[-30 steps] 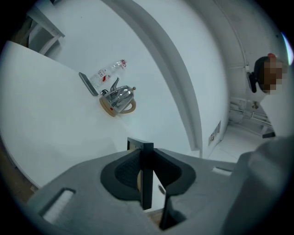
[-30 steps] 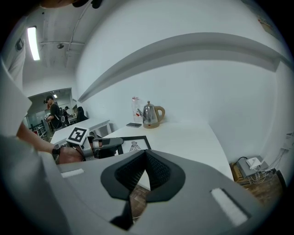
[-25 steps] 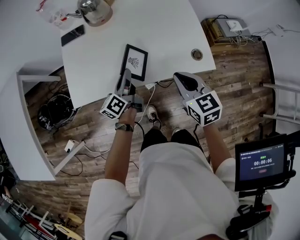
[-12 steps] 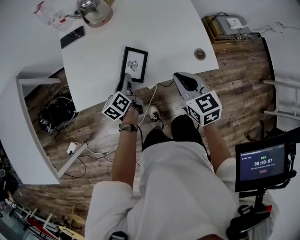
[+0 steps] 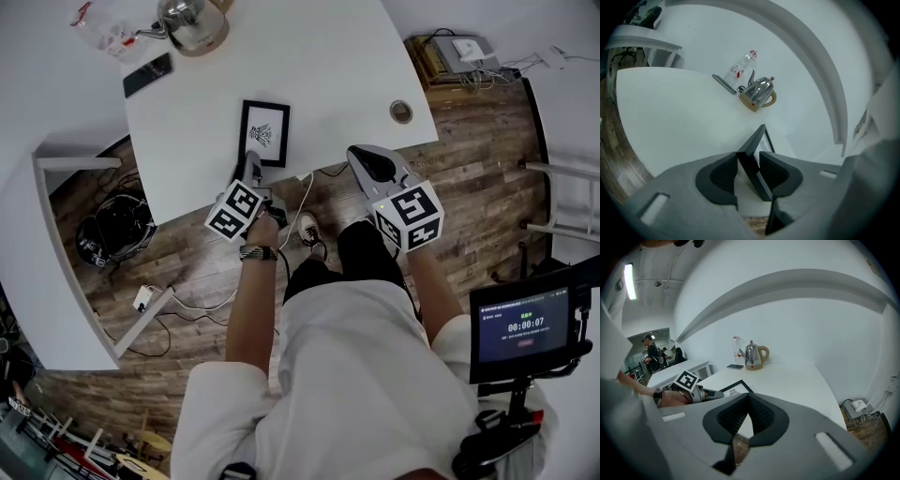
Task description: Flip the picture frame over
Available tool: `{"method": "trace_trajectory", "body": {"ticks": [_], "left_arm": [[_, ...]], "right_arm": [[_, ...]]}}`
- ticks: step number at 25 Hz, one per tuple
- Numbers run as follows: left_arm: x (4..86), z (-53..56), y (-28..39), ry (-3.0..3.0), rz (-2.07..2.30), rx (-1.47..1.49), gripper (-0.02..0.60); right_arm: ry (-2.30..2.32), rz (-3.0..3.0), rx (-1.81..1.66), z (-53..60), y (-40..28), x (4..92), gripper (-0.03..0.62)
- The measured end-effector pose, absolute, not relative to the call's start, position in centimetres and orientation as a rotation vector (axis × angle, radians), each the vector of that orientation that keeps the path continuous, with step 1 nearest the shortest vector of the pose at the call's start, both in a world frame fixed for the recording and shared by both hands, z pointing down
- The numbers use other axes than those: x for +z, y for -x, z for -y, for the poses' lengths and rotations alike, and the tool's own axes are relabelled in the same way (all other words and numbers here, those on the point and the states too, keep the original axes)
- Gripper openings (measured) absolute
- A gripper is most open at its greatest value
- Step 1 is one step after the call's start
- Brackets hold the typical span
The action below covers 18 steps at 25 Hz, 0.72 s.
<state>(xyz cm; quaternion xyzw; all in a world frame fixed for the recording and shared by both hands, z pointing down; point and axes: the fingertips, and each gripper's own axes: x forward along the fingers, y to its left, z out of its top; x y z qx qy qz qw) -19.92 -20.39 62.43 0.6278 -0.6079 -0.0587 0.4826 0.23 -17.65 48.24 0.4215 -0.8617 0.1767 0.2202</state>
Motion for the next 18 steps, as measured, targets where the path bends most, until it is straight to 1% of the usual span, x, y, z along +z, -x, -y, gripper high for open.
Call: {"method": "trace_trajectory", "body": {"ticks": [2,6,16,18], "left_arm": [[62.6,20.3,20.3,-1.533,1.501,-0.105,0.151],[63.0,19.9,20.9,-1.521,1.524,-0.031,0.201],[63.0,19.9,20.5,-1.612,1.529,0.184,0.367],[63.0,20.1,20.2,-1.618,1.525,0.195,0.387]], "right_arm": [[-1.162,2.385,0.493,17.7,0.0,48.3,0.003],[-1.158,2.399,0.518,18.0,0.5,48.1,0.003],[-1.141,2.405,0.511,18.1,1.1,48.1,0.002],[-1.144,2.402,0.509,18.0,1.0,48.2,0.003]]}}
